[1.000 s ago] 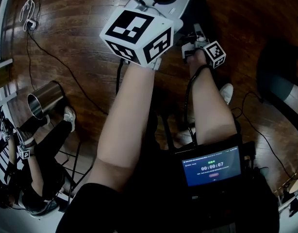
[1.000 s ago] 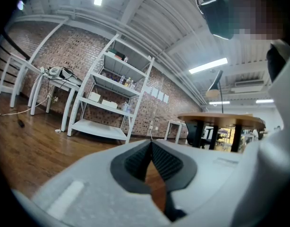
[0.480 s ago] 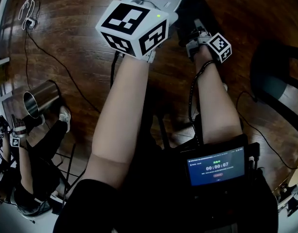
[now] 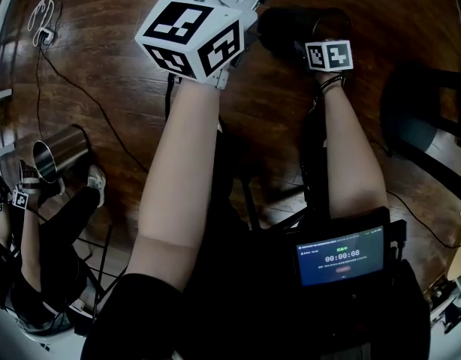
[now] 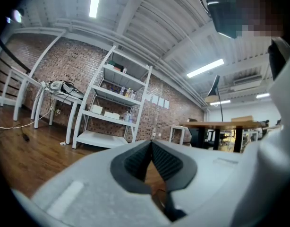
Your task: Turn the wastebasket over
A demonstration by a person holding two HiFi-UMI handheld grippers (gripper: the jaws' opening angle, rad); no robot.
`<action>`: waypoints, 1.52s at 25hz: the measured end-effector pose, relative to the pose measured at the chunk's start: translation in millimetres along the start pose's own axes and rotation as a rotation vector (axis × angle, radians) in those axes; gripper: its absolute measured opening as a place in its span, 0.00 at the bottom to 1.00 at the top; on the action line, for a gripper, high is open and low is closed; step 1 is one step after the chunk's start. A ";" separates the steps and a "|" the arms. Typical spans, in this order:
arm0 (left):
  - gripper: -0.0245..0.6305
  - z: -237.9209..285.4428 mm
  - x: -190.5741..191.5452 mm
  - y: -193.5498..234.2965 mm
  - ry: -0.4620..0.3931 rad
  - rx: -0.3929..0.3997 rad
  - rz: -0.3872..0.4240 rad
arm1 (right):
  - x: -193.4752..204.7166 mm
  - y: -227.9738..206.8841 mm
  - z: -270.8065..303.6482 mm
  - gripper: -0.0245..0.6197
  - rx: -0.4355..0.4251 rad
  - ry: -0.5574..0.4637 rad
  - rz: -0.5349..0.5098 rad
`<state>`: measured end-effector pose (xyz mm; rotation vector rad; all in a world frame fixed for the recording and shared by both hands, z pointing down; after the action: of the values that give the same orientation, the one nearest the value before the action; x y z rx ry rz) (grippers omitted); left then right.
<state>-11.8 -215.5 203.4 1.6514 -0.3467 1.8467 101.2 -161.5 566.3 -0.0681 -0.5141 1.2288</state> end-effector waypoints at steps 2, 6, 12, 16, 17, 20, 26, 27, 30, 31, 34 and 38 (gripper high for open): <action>0.04 -2.3 -2.4 1.7 -0.004 -0.003 -0.003 | 9.5 -0.1 5.7 0.05 0.096 0.118 -0.164; 0.04 -7.9 -6.1 6.2 -0.012 -0.009 -0.008 | 25.1 17.1 16.8 0.06 0.213 0.299 -0.450; 0.04 -16.3 -9.1 9.6 -0.026 -0.016 -0.016 | 51.3 46.8 33.6 0.07 0.280 0.473 -0.770; 0.04 -19.3 -9.5 11.8 -0.030 -0.019 -0.019 | 83.1 51.7 46.3 0.07 0.218 0.576 -0.829; 0.04 -19.7 -9.7 12.0 -0.030 -0.020 -0.017 | 89.5 52.8 48.1 0.07 0.203 0.594 -0.844; 0.04 -19.3 -10.2 10.3 -0.028 -0.017 -0.013 | 109.8 52.6 52.8 0.06 0.181 0.642 -0.876; 0.04 -15.2 -8.3 8.6 -0.013 -0.016 0.005 | 116.4 51.1 55.7 0.07 0.166 0.635 -0.851; 0.04 -14.4 -7.3 8.1 -0.008 -0.015 0.011 | 116.2 50.8 55.4 0.08 0.165 0.634 -0.853; 0.04 -12.6 -6.7 5.1 0.003 -0.013 0.033 | 108.8 51.8 47.7 0.21 0.157 0.614 -0.856; 0.04 -12.7 -6.2 2.8 0.009 -0.012 0.042 | 105.1 53.5 41.7 0.23 0.150 0.601 -0.853; 0.04 -12.4 -3.5 -3.7 0.037 -0.010 0.073 | 97.1 55.6 18.9 0.27 0.114 0.579 -0.824; 0.04 -10.6 0.3 -11.4 0.054 0.002 0.085 | 81.9 49.3 -14.6 0.29 0.131 0.514 -0.775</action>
<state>-13.3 -200.5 199.3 1.6076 -0.3981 1.9507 83.2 -66.4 565.3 -0.0620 0.0129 0.4482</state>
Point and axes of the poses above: the fingertips, and each gripper's own axes: z forward along the fingers, y to its left, x out of its underside, the point moved 1 cm from there along -z, backward along the fingers, and after that the axes turned 11 degrees about y, right-handed, at the moved point
